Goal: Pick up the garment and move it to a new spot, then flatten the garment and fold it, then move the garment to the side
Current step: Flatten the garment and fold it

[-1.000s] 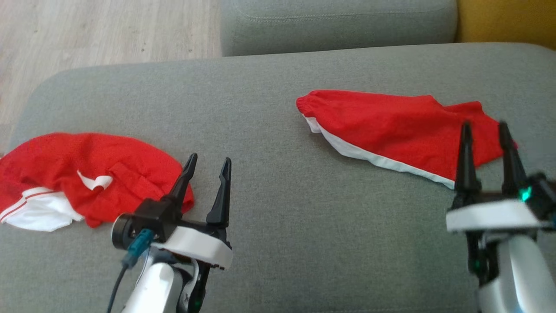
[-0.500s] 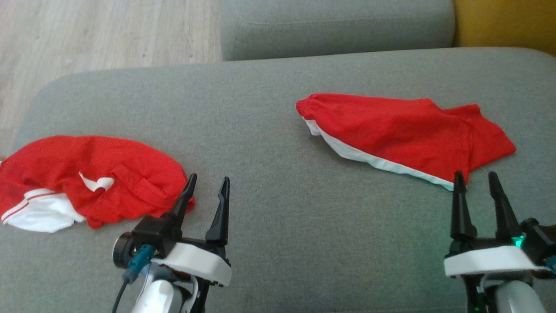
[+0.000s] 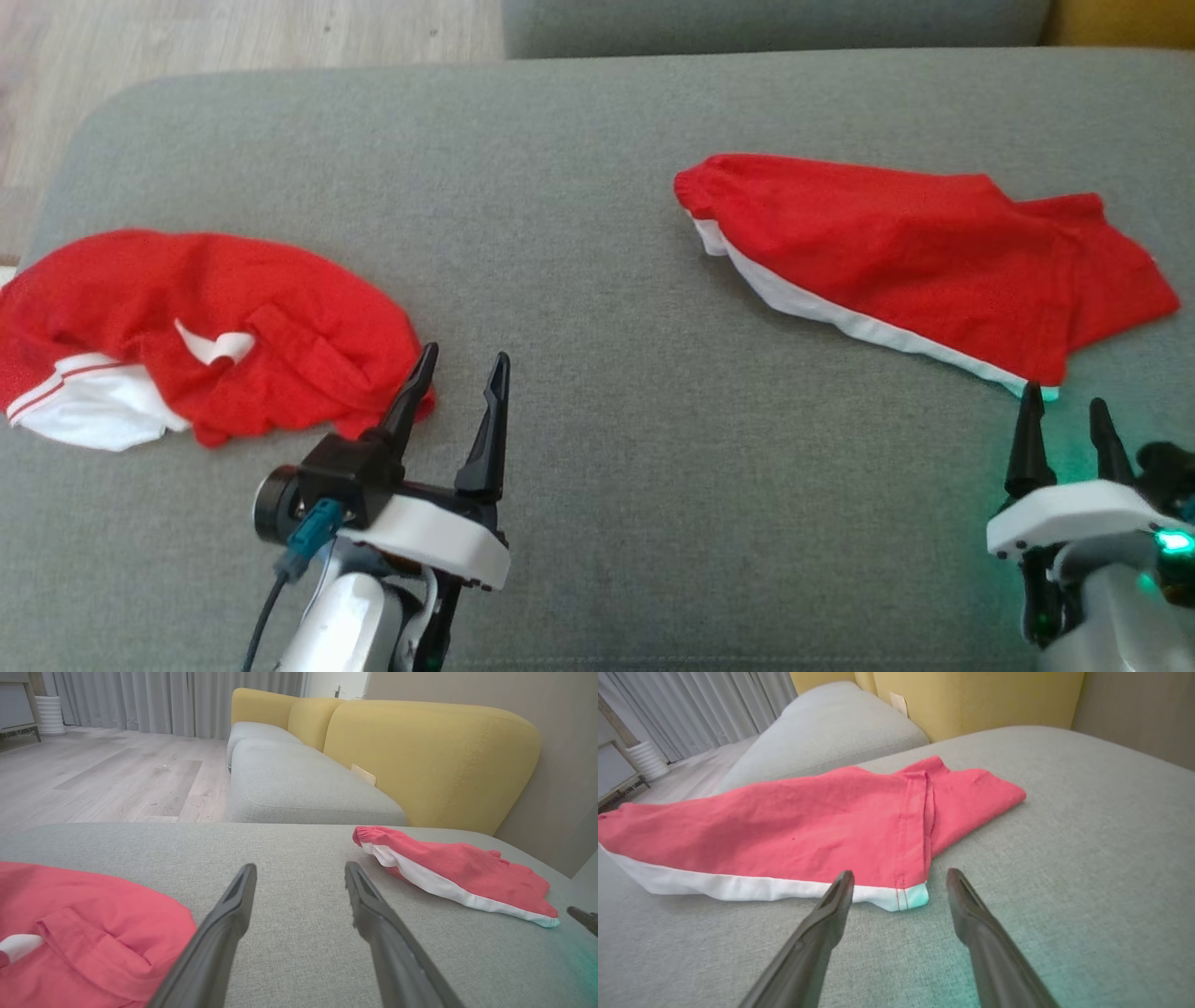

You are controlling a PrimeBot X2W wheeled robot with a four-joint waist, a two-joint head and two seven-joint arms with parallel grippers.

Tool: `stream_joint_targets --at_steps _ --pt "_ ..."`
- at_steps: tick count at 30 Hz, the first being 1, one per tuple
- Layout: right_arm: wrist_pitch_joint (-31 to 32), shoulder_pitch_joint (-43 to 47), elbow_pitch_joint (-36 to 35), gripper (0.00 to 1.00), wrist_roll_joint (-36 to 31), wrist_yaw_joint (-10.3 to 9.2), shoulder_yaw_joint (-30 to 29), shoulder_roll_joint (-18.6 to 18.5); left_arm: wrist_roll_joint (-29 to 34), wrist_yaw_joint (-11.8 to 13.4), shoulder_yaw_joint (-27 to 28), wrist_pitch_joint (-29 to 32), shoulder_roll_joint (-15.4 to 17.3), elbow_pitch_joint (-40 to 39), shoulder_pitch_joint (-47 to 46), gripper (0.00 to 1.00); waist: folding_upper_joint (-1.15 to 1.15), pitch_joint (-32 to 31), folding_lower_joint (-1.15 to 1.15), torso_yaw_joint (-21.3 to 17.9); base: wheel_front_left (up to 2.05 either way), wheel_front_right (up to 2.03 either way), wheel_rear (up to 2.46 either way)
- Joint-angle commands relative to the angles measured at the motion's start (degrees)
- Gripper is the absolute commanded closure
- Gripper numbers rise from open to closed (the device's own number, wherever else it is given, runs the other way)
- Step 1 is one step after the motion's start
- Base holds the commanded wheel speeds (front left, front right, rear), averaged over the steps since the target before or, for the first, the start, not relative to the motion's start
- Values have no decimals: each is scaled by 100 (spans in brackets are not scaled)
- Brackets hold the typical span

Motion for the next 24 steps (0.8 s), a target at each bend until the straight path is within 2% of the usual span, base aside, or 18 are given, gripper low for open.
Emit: stream_joint_targets --at_steps 1,11,21,22,23,24 --pt "-14 -280 97 0 -61 -5 41 -33 66 -8 166 -70 4 -151 -275 0 0 53 0 44 0 0 0" --pt "-79 -960 1153 0 -320 -5 -326 -33 76 6 154 -70 4 -122 -330 0 0 130 0 80 0 0 0" --pt "-95 -1180 1335 0 -471 -5 -335 -33 109 15 165 -70 4 -86 -380 0 0 202 0 10 0 0 0" --pt "-96 -1187 1336 28 -479 -5 -322 -33 112 13 161 -70 4 -78 -389 0 0 207 0 6 0 0 0" --pt "-96 -1197 1339 66 -481 -5 -305 -33 114 13 156 -70 4 -72 -399 0 0 214 0 4 0 0 0" --pt "-96 -1209 1335 96 -474 -5 -282 -33 113 14 153 -70 4 -67 -409 0 0 219 0 1 0 0 0"
